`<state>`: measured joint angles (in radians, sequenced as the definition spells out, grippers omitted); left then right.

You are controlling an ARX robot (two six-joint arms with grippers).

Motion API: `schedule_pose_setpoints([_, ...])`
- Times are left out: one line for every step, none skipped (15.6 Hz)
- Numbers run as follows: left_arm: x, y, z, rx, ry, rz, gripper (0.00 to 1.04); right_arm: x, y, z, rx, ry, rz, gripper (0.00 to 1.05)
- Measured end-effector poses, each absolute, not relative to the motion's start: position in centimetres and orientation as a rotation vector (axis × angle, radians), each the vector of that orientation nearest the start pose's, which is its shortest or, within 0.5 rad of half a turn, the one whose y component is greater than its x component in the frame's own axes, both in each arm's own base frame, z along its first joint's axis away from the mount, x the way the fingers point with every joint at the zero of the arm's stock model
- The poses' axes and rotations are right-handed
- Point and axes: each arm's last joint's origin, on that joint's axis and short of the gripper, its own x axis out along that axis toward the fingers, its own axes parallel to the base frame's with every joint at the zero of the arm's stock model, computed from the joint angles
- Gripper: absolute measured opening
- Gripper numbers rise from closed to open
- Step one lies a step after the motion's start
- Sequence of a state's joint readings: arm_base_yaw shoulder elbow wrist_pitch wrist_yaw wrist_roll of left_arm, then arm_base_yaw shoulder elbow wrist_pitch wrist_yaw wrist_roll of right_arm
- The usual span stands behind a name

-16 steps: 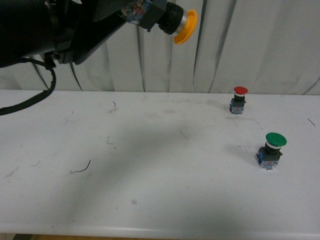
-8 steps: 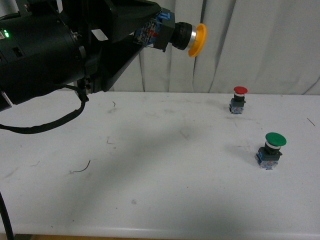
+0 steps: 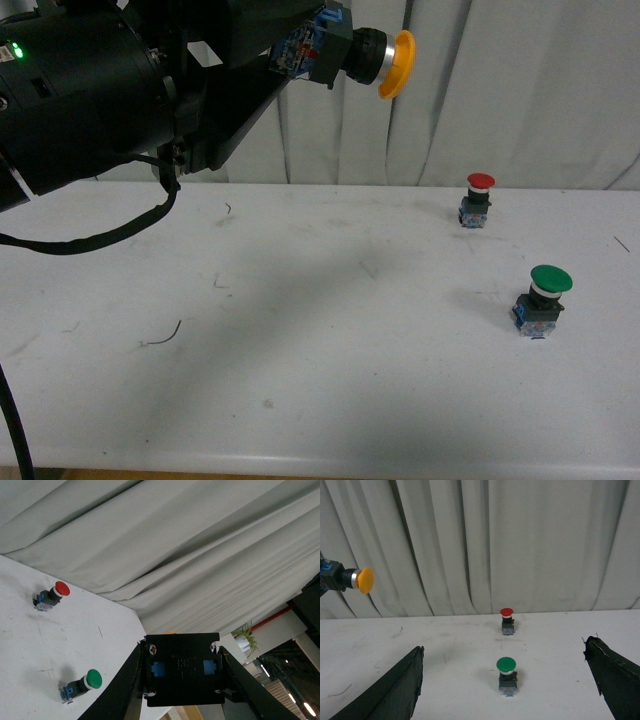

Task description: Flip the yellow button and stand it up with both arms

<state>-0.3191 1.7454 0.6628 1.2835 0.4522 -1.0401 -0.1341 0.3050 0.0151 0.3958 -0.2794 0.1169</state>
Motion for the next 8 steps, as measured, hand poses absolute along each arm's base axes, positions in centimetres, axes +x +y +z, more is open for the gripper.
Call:
schedule_pose_setpoints([30.5, -11.5, 19.4, -0.968, 0.211, -0.804, 0.36, 12.9, -0.9, 18.7, 0.115, -0.108, 0.159, 0.98])
schedule_pose_setpoints([30.6, -11.5, 19.5, -0.968, 0.207, -0.804, 0.36, 14.6, -1.1, 19.9, 0.112, -0.147, 0.146, 0.98])
schedule_pose_setpoints([30.6, -11.6, 19.7, -0.967, 0.201, -0.811, 0.36, 16.8, -1.4, 21.5, 0.114, -0.199, 0.14, 0.98])
schedule_pose_setpoints([30.5, -11.7, 19.9, -0.965, 0.197, -0.815, 0.36, 19.5, -1.5, 22.8, 0.122, -0.233, 0.144, 0.98])
schedule_pose_setpoints([30.5, -11.8, 20.0, -0.963, 0.193, -0.821, 0.36, 22.9, -1.8, 23.3, 0.149, -0.232, 0.132, 0.98])
schedule_pose_setpoints([30.5, -11.8, 20.1, -0.957, 0.187, -0.823, 0.36, 25.8, -1.9, 22.8, 0.184, -0.184, 0.128, 0.98])
schedule_pose_setpoints([30.5, -11.8, 20.2, -0.95, 0.182, -0.825, 0.36, 28.8, -2.1, 22.0, 0.216, -0.125, 0.115, 0.98])
schedule_pose_setpoints([30.4, -11.8, 20.4, -0.947, 0.177, -0.827, 0.36, 30.9, -2.0, 21.6, 0.251, -0.104, 0.125, 0.98])
